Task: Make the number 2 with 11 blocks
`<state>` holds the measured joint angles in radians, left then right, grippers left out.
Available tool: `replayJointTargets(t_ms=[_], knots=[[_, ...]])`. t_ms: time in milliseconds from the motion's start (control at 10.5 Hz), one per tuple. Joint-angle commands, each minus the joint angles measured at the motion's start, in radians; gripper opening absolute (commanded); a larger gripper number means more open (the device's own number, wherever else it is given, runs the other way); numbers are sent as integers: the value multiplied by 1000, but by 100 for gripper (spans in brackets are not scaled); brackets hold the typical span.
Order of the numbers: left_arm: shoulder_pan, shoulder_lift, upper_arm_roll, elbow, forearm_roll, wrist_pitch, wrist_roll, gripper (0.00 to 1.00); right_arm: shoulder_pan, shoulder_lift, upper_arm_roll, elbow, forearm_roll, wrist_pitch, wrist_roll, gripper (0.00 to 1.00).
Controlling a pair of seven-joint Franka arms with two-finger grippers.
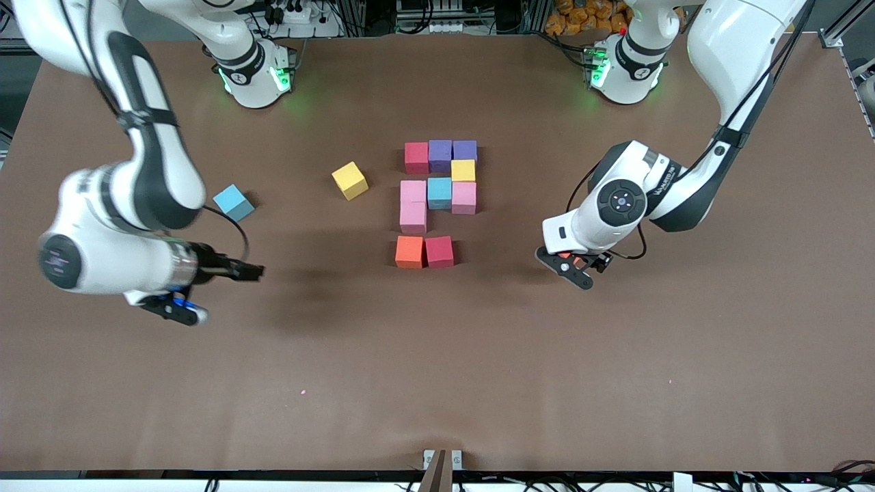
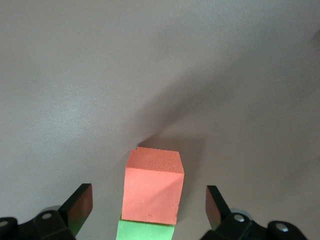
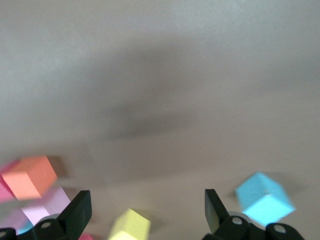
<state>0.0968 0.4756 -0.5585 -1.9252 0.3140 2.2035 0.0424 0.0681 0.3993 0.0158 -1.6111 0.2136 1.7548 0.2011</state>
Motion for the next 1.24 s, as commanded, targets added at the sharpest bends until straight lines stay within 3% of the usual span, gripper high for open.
replayJointTargets(t_ms=[0,95,477,1050,1146], knots=[[15,-6,-8,-43,36,47,17,100,-7,-178,13,-136,-128,12,-143,100],[15,-5,-8,-58,37,71,17,100,18,-212,15,-142,-187,-1,-141,100],[23,14,-3,-89,65,122,16,100,27,-362,21,-214,-200,-2,-153,100],[32,58,0,-97,114,156,4,100,-14,-497,19,-182,-200,-92,-244,100],[32,58,0,-106,117,160,2,100,-11,-496,21,-134,-198,-112,-244,100]])
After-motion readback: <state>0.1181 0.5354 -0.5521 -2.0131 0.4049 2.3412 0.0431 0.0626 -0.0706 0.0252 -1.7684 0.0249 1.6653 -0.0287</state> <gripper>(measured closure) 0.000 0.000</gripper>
